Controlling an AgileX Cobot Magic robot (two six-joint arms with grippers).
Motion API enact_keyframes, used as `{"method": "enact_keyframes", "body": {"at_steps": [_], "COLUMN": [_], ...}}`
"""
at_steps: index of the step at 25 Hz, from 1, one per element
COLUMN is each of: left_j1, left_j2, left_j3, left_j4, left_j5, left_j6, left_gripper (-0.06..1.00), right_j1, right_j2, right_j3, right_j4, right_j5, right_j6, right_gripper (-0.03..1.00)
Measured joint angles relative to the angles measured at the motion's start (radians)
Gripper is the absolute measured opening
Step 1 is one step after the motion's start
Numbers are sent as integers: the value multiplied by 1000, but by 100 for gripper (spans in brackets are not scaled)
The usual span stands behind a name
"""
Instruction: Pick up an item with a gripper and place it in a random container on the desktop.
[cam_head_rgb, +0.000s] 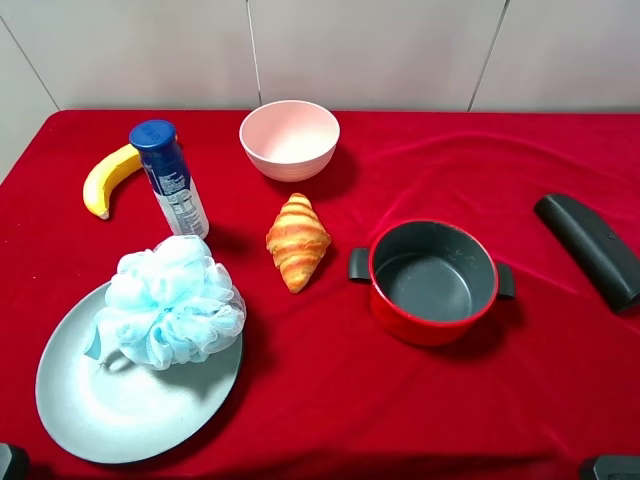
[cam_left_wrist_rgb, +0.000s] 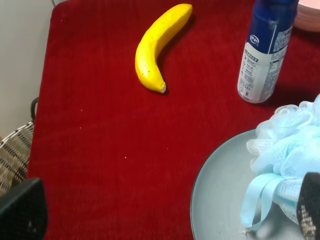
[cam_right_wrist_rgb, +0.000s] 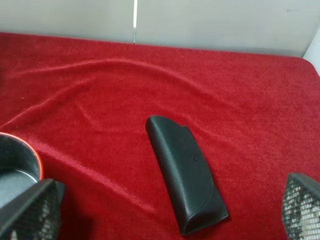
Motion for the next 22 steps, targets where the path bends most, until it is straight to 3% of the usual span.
{"method": "enact_keyframes", "body": {"at_steps": [22], "left_j1": [0], "left_j2": [0], "left_j3": [0], "left_j4": [0], "left_j5": [0], "left_j6": [0], "left_gripper": [99], "right_j1": [0], "right_j2": [0], "right_j3": [0], "right_j4": [0], "right_j5": [0], "right_j6": [3], "right_gripper": [69]}}
